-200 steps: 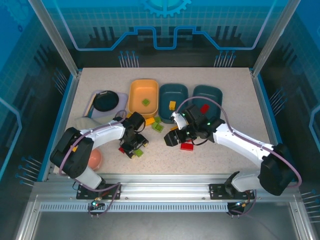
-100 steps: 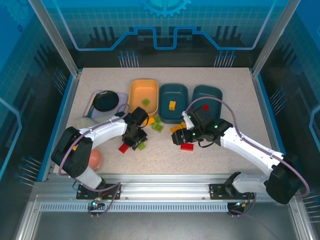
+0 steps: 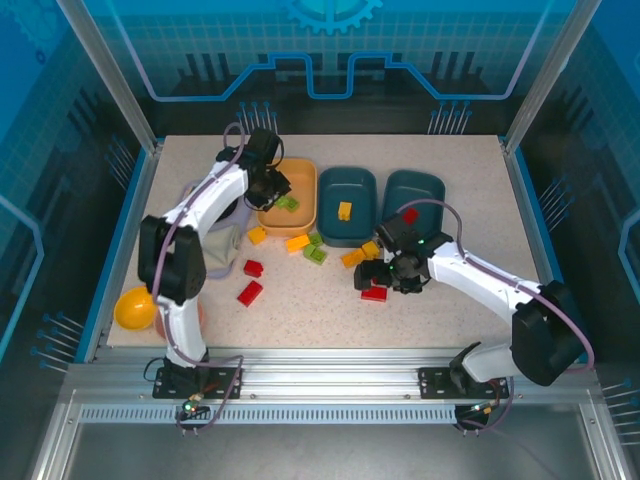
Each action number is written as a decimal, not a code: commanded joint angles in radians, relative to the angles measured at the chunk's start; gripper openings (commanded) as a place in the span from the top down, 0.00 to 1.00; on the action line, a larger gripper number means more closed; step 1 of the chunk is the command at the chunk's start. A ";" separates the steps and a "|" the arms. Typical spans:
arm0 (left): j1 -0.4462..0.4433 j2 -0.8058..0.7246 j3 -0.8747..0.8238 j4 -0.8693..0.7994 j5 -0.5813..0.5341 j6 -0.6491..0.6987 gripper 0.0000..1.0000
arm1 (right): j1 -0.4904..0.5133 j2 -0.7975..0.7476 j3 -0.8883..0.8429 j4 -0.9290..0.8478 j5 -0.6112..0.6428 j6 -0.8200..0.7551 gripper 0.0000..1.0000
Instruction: Sort the legos into containers by color
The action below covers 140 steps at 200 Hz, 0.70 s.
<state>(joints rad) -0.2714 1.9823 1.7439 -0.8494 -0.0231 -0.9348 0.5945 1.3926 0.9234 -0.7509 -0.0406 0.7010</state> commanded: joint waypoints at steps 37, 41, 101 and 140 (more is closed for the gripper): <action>0.037 0.233 0.203 -0.155 -0.012 0.094 0.62 | 0.040 0.161 0.017 0.062 0.064 0.197 0.01; 0.038 0.238 0.206 -0.156 -0.011 0.094 0.61 | 0.046 0.170 0.018 0.065 0.070 0.203 0.01; 0.034 0.243 0.221 -0.143 0.048 0.113 0.30 | 0.097 0.286 0.042 0.116 0.138 0.229 0.05; 0.003 0.142 0.218 -0.111 0.071 0.154 0.27 | 0.109 0.345 0.069 0.075 0.180 0.258 0.17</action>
<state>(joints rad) -0.2470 2.2299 1.9423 -0.9630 0.0120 -0.8227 0.6868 1.6989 0.9741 -0.7010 0.0982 0.9268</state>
